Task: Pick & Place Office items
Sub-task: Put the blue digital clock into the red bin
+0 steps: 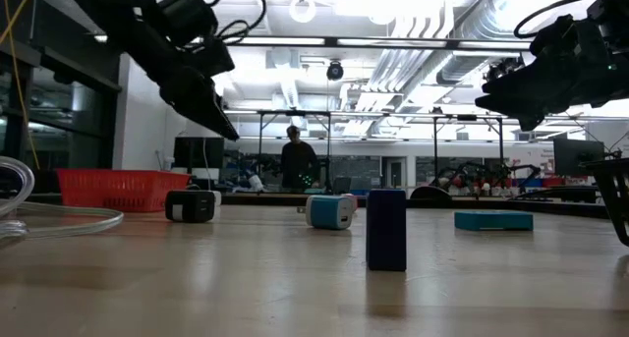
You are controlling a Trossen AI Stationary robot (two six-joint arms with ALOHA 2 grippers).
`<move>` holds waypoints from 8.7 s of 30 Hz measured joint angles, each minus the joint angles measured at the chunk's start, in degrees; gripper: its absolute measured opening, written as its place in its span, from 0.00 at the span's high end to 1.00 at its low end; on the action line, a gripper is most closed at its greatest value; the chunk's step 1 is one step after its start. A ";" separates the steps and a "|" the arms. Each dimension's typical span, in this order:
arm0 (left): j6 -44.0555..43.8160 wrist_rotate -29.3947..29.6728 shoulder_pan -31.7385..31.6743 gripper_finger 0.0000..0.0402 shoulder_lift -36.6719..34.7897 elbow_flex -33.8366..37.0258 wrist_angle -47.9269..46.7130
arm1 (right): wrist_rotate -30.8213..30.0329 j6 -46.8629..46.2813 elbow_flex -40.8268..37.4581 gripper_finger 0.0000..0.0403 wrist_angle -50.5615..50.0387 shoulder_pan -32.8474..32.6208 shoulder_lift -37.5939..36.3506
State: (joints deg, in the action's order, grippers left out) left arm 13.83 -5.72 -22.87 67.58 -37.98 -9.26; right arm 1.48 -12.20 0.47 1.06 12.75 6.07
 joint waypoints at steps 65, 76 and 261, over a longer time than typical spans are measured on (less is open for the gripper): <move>-0.55 -2.45 10.69 0.50 11.75 -0.02 25.21 | 0.00 0.01 0.00 0.57 0.00 0.01 0.02; -0.55 -2.43 10.69 0.50 11.73 0.00 25.21 | -0.03 0.04 0.00 0.57 0.01 0.01 0.01; -0.55 -2.40 10.68 0.50 11.71 0.02 26.45 | -7.53 -0.25 31.96 0.52 -14.25 -25.46 75.93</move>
State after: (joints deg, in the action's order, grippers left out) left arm 13.28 -8.12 -12.20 79.29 -37.95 17.19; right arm -6.06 -12.45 32.42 -13.19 -12.71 82.00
